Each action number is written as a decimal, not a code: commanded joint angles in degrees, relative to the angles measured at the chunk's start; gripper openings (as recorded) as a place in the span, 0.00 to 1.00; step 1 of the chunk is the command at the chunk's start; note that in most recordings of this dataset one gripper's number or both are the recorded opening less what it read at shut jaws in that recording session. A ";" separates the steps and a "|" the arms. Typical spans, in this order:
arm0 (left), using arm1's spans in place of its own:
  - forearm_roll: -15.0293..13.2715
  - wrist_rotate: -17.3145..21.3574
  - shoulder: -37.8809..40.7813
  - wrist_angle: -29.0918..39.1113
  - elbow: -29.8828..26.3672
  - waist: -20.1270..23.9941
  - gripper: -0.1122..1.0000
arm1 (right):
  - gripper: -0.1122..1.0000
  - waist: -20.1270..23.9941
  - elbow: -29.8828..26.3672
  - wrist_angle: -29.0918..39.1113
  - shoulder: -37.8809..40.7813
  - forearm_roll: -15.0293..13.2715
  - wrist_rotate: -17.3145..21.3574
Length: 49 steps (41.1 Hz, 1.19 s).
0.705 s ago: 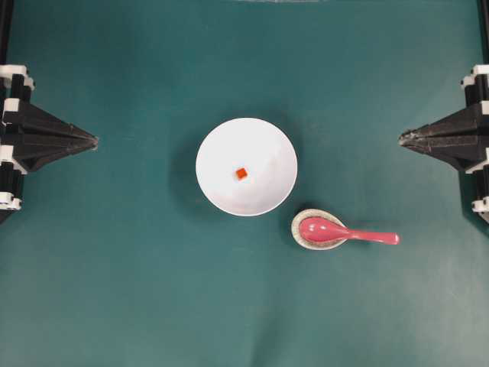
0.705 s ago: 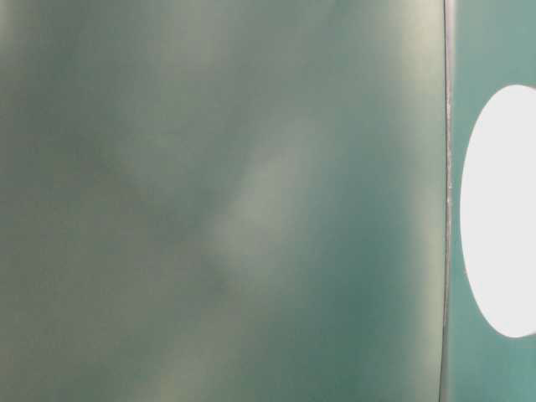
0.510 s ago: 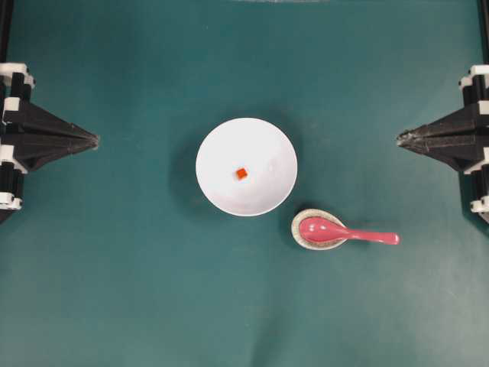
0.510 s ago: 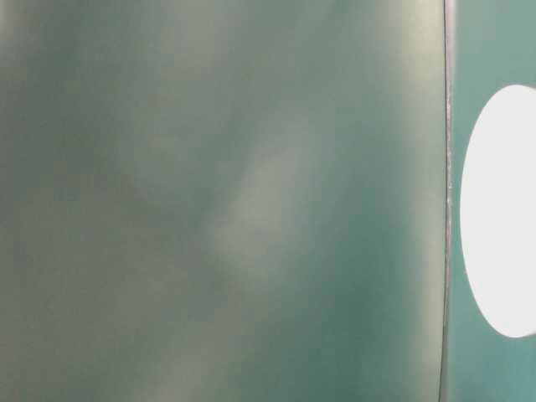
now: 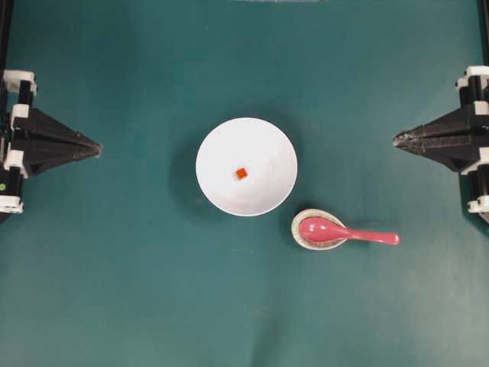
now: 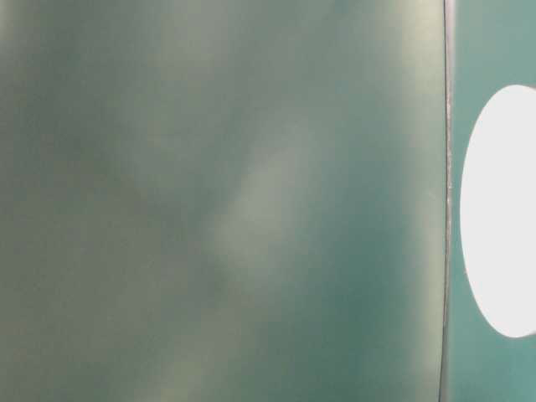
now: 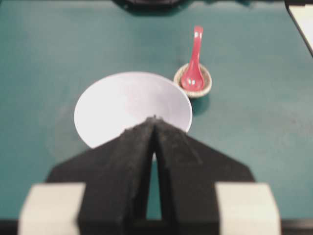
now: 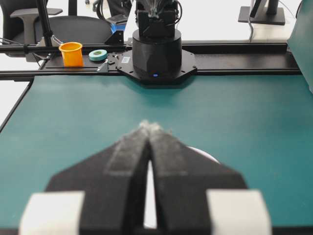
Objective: Grip the spoon and scoop the red block from the bowl with right arm.
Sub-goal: 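Move the right gripper toward the pink spoon handle on the rest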
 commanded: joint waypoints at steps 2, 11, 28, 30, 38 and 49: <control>0.09 0.09 0.44 0.88 -1.67 -0.26 0.10 | 0.10 0.09 -1.76 -0.35 0.26 0.62 0.09; 0.09 0.18 0.44 2.20 -1.67 -0.26 0.10 | 0.10 0.44 -1.76 -0.35 0.35 1.76 0.18; 0.09 0.09 0.44 4.39 -1.58 -0.18 0.10 | 0.25 2.20 -1.49 2.46 1.23 4.48 0.18; 0.09 0.09 0.44 4.92 -1.58 -0.26 0.10 | 0.34 2.20 -1.41 2.37 1.76 4.57 0.18; 0.09 0.09 0.44 7.12 -1.58 -0.18 0.10 | 0.46 3.43 -0.70 1.49 5.54 4.57 0.18; 0.09 0.09 0.44 8.61 -1.58 -0.18 0.10 | 0.46 5.98 1.14 -2.64 10.55 5.98 0.18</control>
